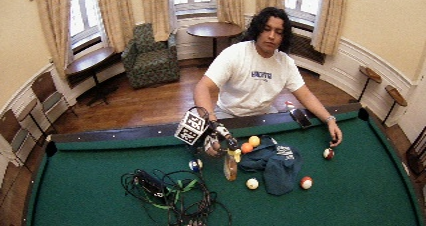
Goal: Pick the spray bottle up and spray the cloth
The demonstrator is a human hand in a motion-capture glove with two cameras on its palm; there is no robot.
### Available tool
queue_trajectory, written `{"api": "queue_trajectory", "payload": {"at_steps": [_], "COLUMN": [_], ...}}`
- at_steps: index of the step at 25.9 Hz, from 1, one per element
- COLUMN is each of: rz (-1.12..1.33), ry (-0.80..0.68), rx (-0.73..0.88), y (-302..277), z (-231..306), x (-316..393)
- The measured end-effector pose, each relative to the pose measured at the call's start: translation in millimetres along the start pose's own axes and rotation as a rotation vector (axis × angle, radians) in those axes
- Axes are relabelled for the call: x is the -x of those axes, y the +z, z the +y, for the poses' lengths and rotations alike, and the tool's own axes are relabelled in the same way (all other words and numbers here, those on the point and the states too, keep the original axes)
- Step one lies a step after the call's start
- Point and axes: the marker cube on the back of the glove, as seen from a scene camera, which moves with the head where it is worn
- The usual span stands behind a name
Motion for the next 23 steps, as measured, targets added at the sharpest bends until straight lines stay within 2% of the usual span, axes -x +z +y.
{"api": "queue_trajectory", "payload": {"at_steps": [10, 23], "rz": [-0.08, -0.188], "ry": [-0.012, -0.045], "rx": [0.034, -0.009], "y": [20.4, 42.5], "z": [-19.9, -54.8], "x": [7.2, 10.8]}}
